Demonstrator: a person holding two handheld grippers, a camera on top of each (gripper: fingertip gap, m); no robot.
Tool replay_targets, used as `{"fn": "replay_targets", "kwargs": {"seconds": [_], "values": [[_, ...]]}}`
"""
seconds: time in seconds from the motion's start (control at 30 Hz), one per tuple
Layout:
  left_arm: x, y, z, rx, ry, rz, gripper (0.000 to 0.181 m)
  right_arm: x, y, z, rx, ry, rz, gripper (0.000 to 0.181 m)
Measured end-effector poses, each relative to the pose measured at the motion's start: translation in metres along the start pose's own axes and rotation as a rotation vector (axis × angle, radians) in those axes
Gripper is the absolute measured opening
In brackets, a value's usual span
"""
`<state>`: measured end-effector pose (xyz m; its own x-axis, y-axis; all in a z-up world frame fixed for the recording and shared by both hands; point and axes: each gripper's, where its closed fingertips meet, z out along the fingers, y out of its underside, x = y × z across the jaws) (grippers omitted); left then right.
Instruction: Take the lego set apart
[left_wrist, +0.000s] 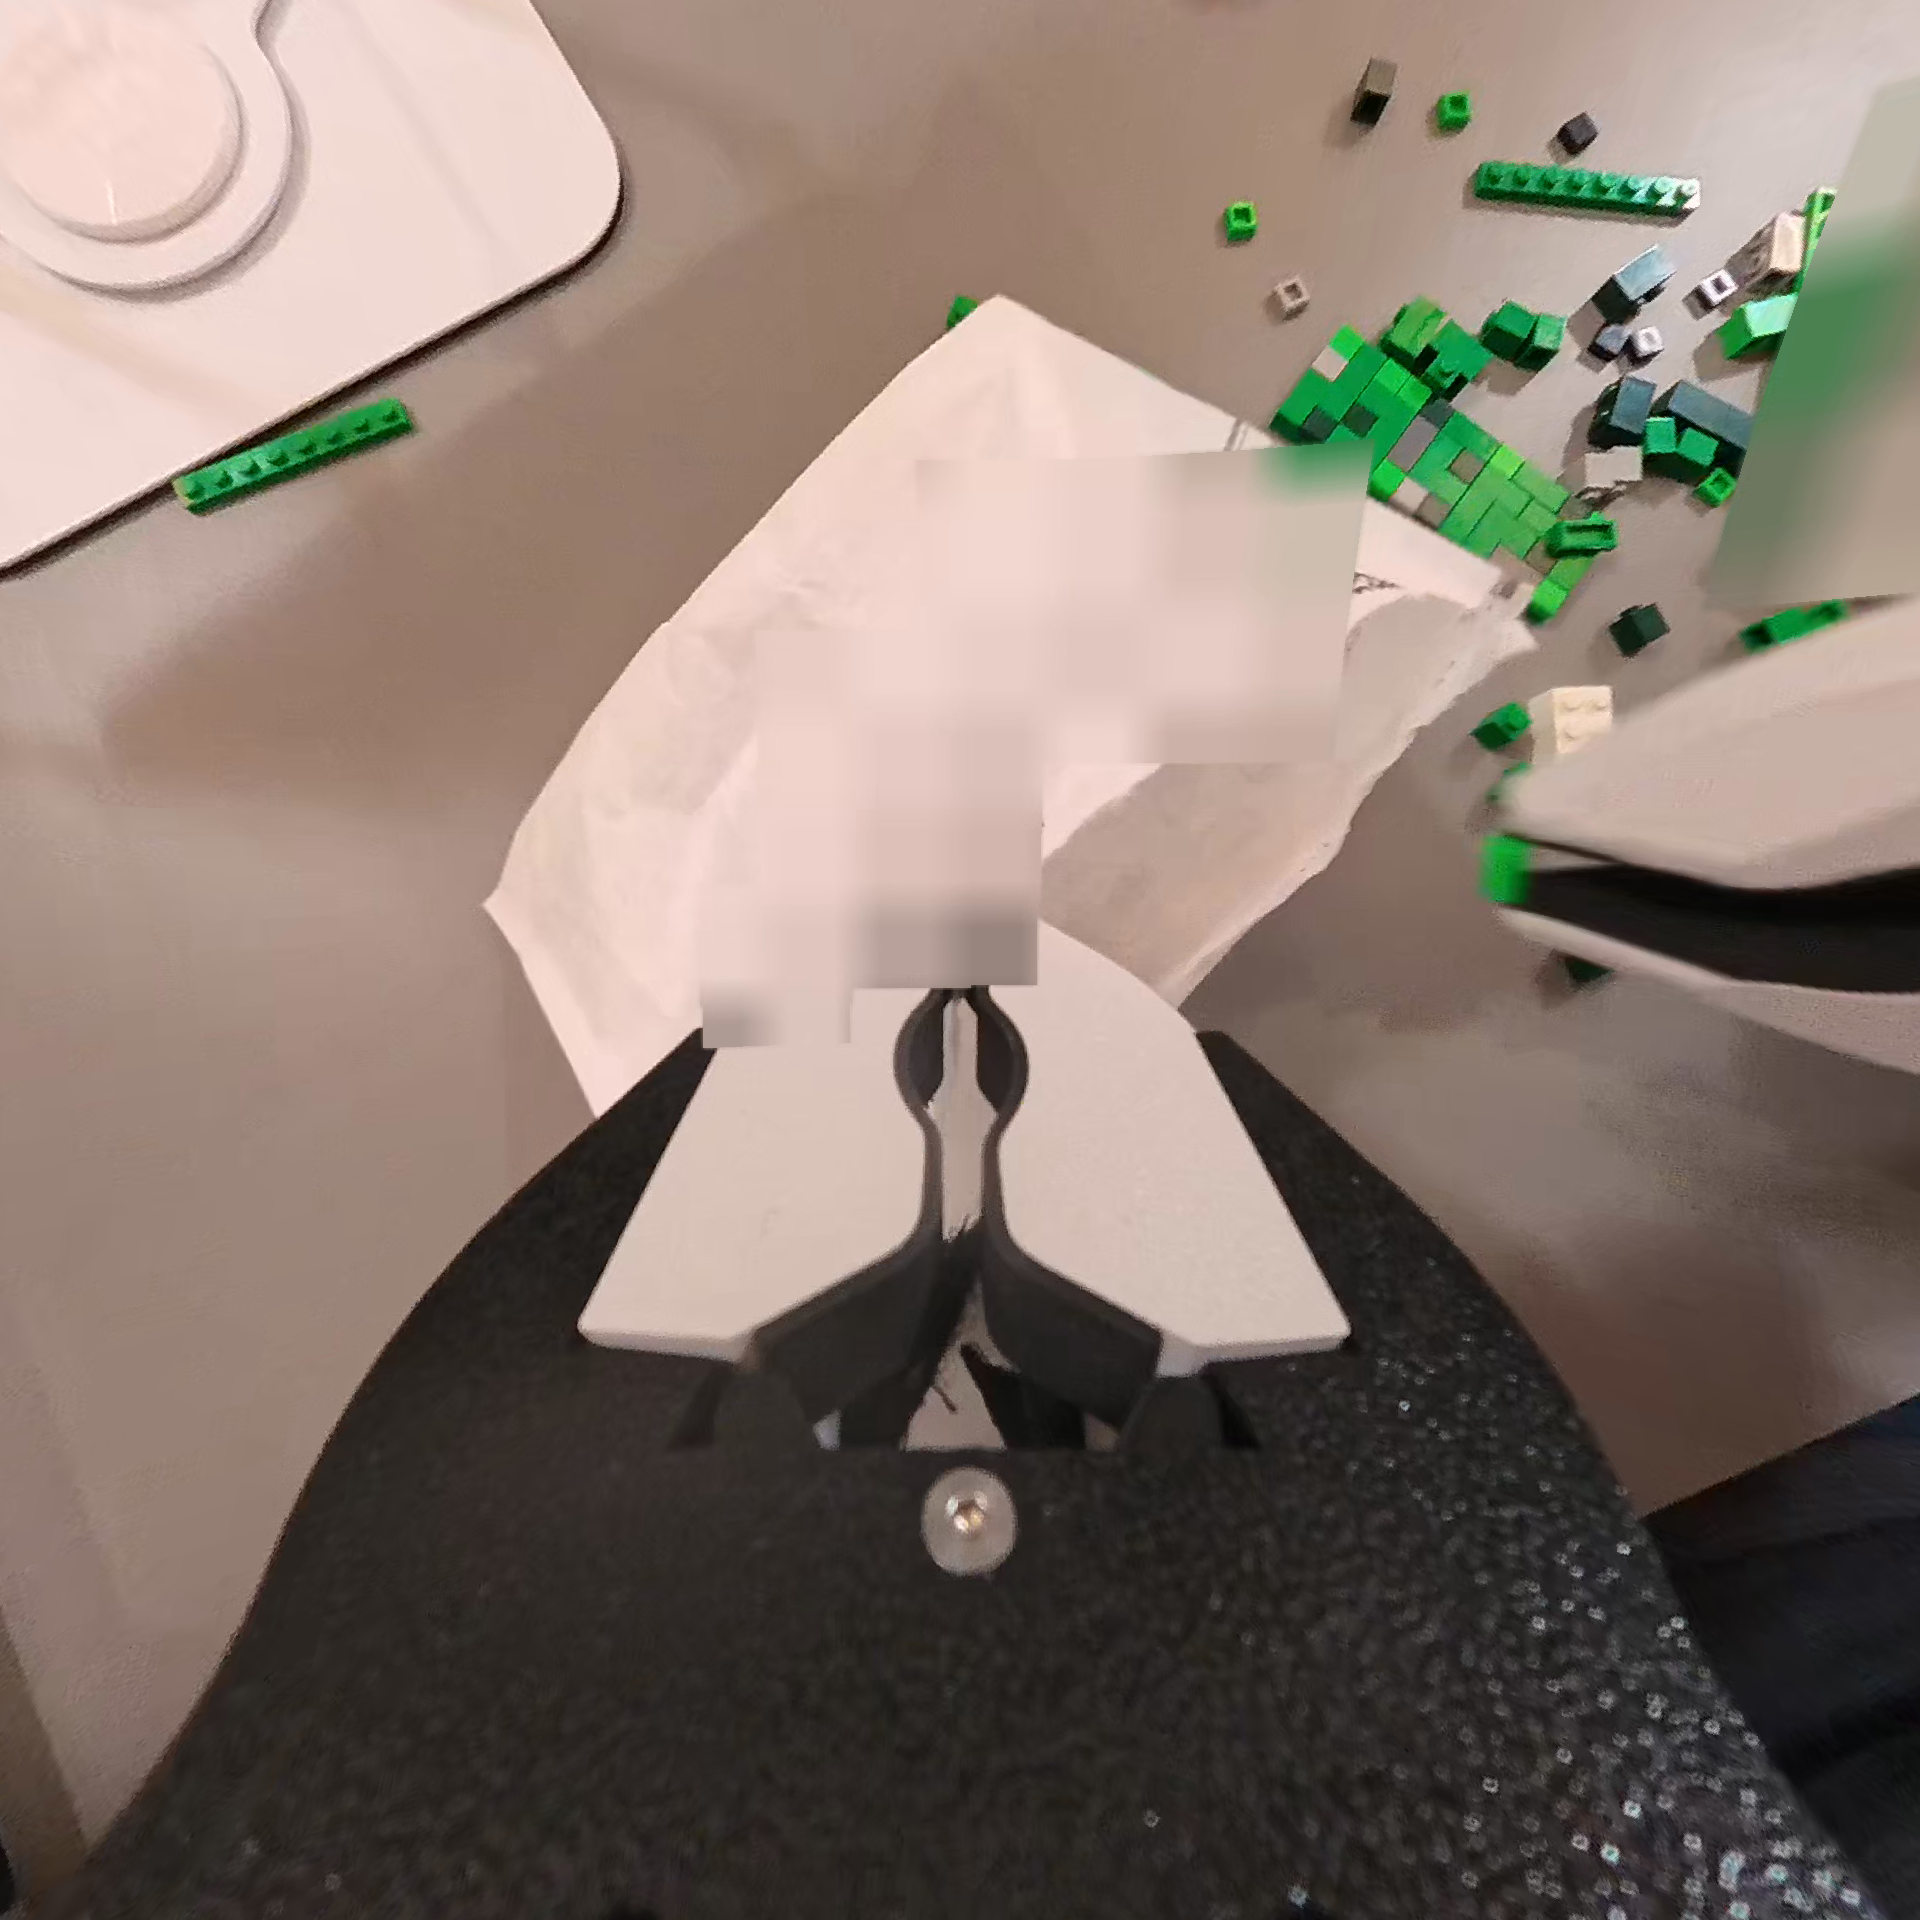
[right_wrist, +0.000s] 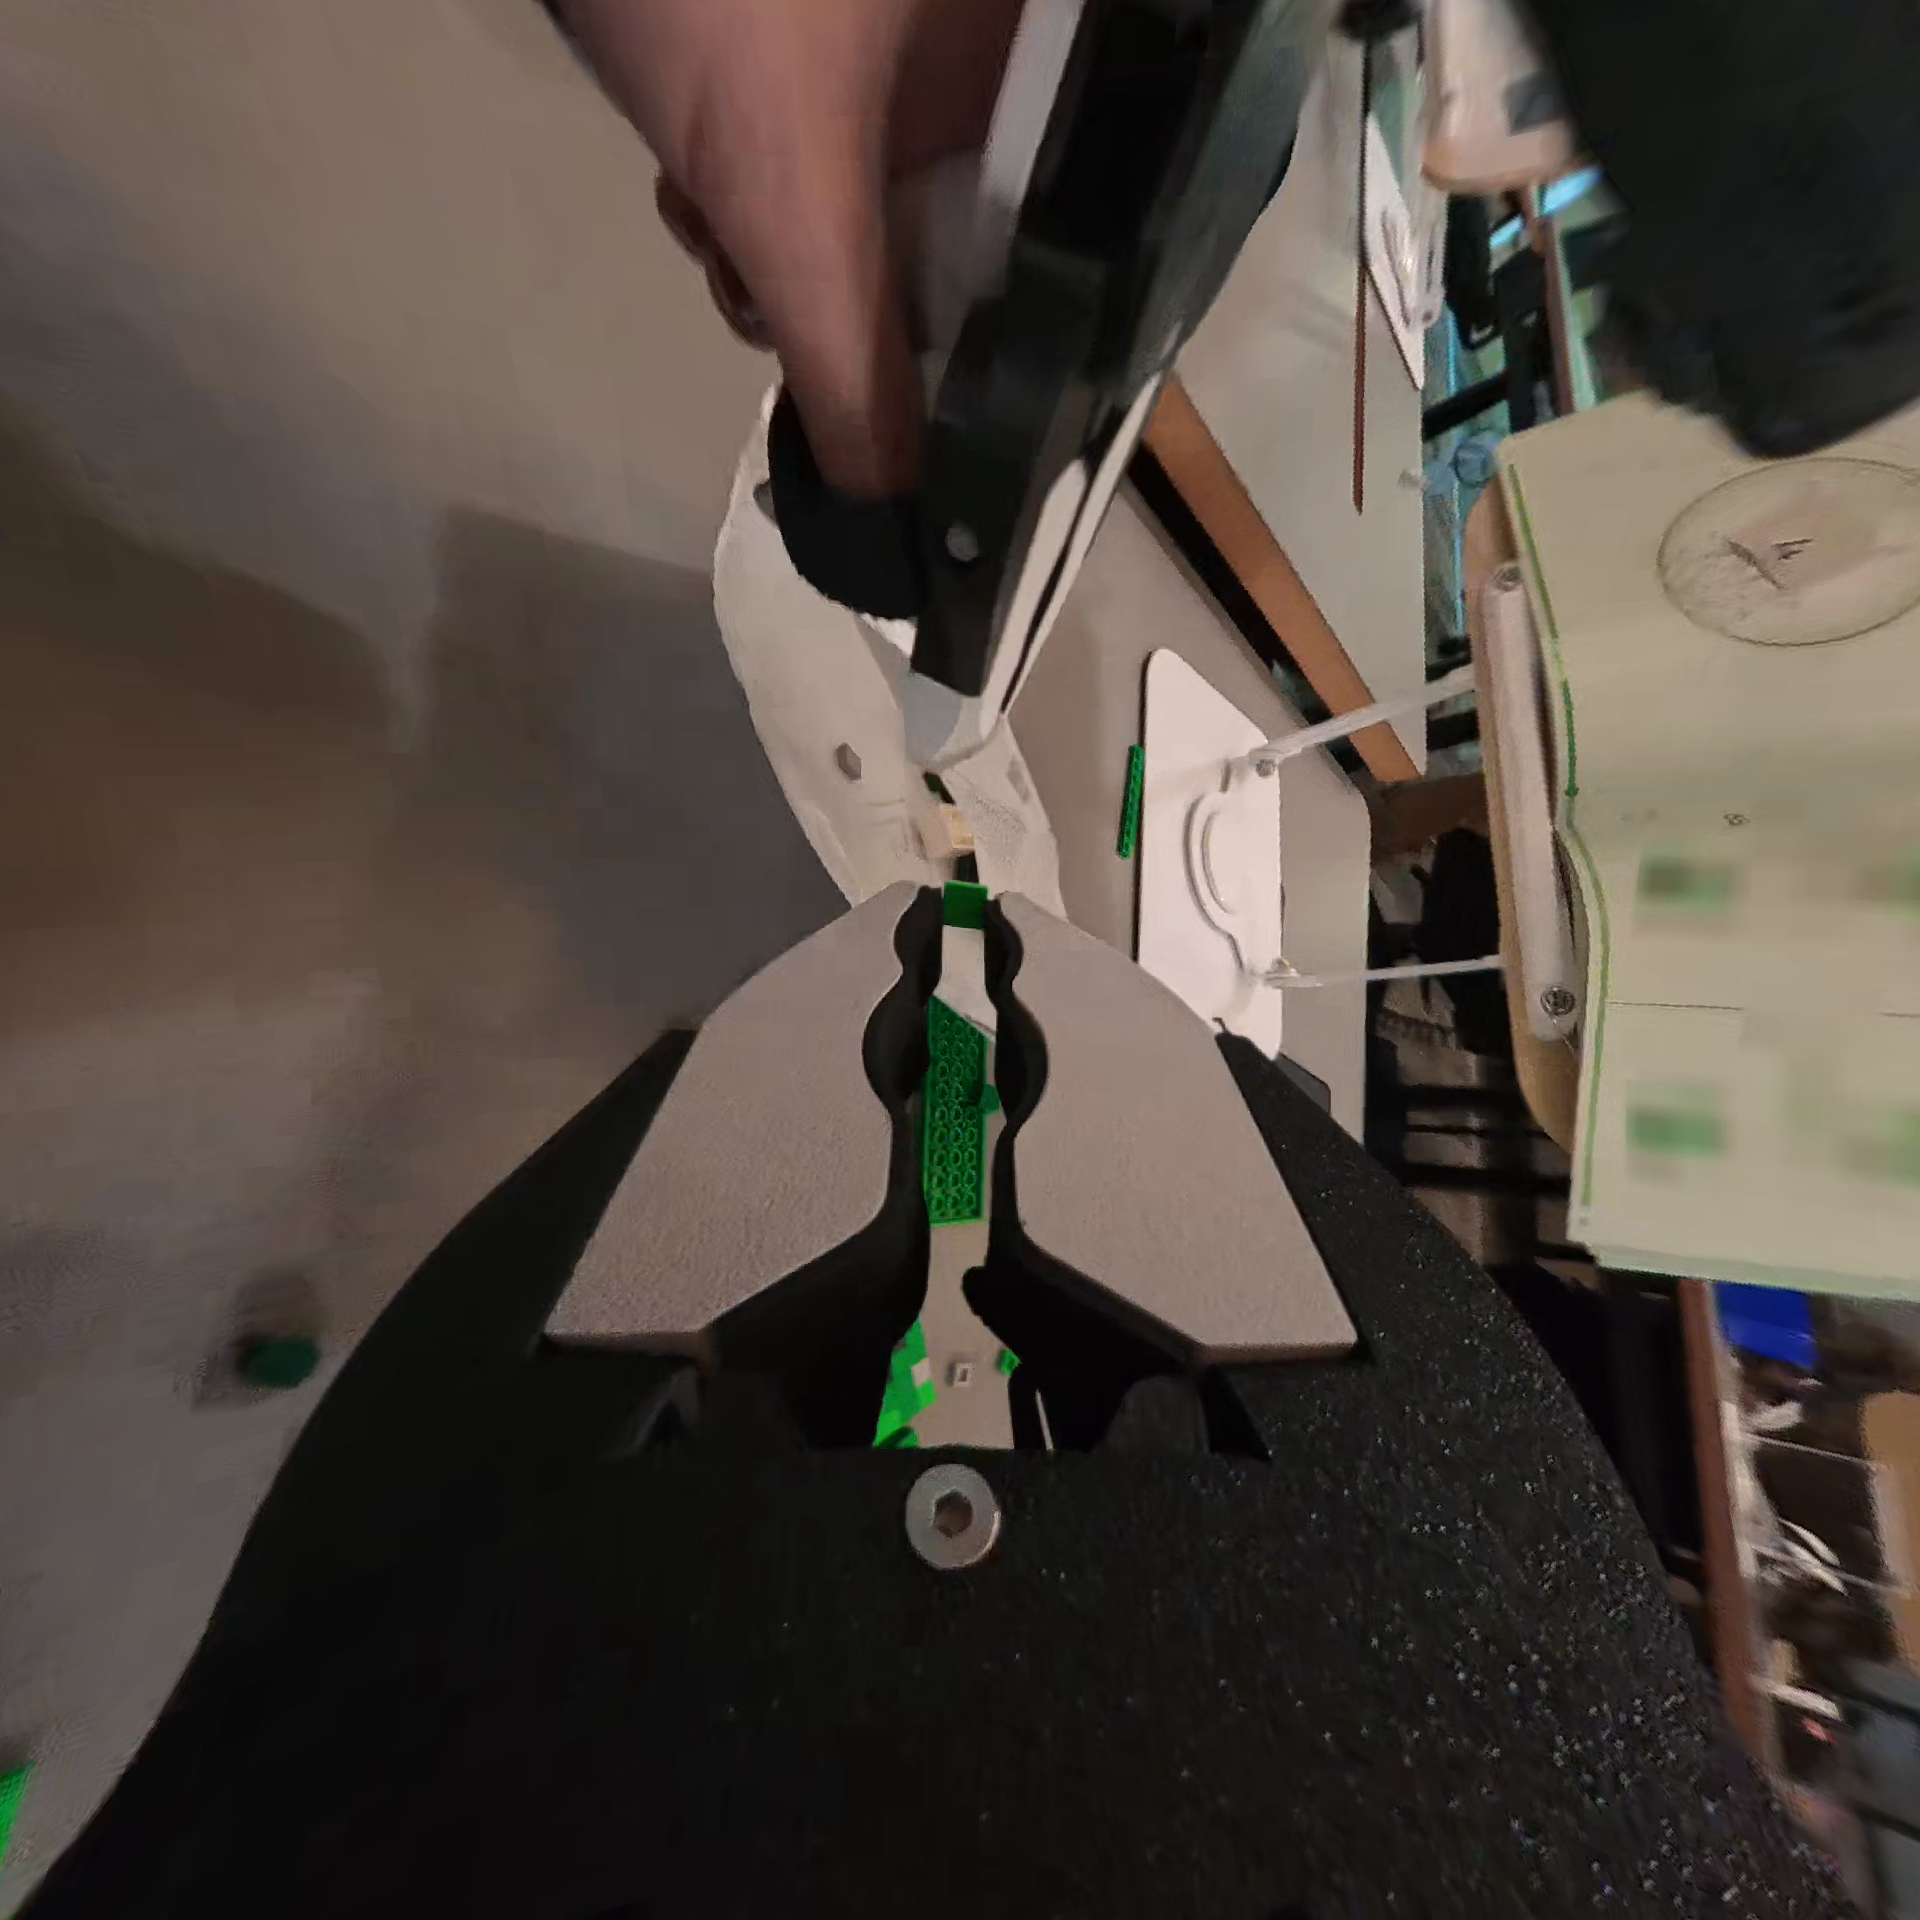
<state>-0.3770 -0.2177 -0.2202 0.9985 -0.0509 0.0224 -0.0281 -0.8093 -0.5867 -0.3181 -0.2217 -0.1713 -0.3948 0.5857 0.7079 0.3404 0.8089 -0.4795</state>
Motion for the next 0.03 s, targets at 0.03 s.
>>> {"fn": "replay_targets", "kwargs": {"seconds": [0.03], "values": [[0.0007,-0.0009,-0.0013,0.007,0.003,0.001,0.0,-0.0014,0.0036,0.0081,-0.032,0.004,-0.024,0.007]]}}
